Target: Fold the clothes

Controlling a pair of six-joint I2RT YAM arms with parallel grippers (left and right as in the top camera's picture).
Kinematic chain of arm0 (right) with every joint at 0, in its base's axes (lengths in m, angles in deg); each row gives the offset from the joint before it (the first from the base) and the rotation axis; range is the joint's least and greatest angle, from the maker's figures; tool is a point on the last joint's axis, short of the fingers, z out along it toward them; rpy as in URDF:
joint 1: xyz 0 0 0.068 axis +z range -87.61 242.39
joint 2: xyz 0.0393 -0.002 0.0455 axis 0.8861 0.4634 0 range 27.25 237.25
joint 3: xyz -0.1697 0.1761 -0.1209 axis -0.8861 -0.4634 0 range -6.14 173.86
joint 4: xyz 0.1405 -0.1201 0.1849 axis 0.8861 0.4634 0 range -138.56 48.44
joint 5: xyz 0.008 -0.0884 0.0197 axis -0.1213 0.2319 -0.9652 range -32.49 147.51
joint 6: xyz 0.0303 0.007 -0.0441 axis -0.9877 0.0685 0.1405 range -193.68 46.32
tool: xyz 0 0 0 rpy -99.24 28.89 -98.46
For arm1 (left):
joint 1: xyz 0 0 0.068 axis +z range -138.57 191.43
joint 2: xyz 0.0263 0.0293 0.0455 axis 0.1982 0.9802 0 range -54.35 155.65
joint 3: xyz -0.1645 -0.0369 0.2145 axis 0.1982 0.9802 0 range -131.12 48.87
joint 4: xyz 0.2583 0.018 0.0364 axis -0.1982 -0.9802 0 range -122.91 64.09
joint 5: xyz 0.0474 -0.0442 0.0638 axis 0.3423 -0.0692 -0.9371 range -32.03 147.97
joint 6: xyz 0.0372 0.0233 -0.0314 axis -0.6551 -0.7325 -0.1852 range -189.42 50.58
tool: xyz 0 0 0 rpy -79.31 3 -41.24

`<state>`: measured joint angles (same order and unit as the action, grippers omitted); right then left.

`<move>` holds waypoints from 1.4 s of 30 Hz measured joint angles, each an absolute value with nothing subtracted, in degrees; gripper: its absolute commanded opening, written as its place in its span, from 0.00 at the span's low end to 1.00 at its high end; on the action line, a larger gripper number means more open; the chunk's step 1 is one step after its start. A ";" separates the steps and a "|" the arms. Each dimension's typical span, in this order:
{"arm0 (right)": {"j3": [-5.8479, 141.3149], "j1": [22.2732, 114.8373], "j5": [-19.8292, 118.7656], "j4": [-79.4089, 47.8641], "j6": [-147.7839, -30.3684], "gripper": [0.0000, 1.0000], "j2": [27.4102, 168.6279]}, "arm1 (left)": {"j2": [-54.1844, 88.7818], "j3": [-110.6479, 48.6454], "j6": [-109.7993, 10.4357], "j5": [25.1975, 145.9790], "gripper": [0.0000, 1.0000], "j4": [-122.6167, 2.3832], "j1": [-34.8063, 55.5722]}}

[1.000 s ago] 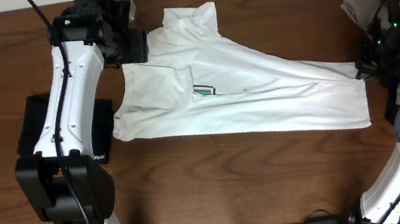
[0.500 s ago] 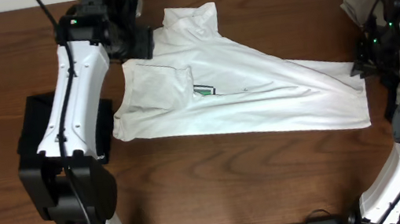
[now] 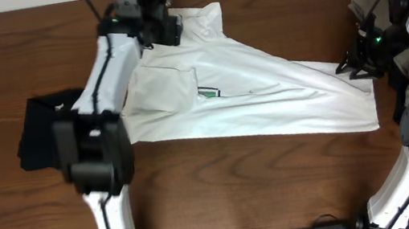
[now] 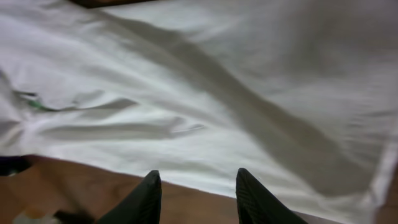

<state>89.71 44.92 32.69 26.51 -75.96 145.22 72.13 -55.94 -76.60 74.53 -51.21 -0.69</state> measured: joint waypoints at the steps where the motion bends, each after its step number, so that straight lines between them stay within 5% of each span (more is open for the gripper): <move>1: 89.71 44.87 32.12 26.73 -75.87 0.38 145.22 | 73.90 -55.87 -75.59 74.55 0.70 -49.79 -0.75; 21: 89.71 44.83 30.05 27.27 -71.55 0.38 145.22 | 80.59 -55.72 -63.40 74.59 0.64 -32.96 -1.10; 35: 89.71 44.83 30.05 27.27 -71.46 0.36 145.22 | 82.40 -55.72 -61.87 74.53 0.34 -32.85 -1.87; 39: 89.71 44.83 30.05 27.30 -71.44 0.35 145.22 | 82.40 -55.72 -61.69 74.48 0.10 -32.92 -1.87; 42: 89.71 44.83 30.05 27.32 -71.35 0.35 145.22 | 82.40 -55.72 -61.93 74.51 0.06 -32.89 -1.87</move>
<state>89.71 44.83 30.05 27.32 -71.35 145.22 82.40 -55.72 -61.93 74.51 -32.89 -1.87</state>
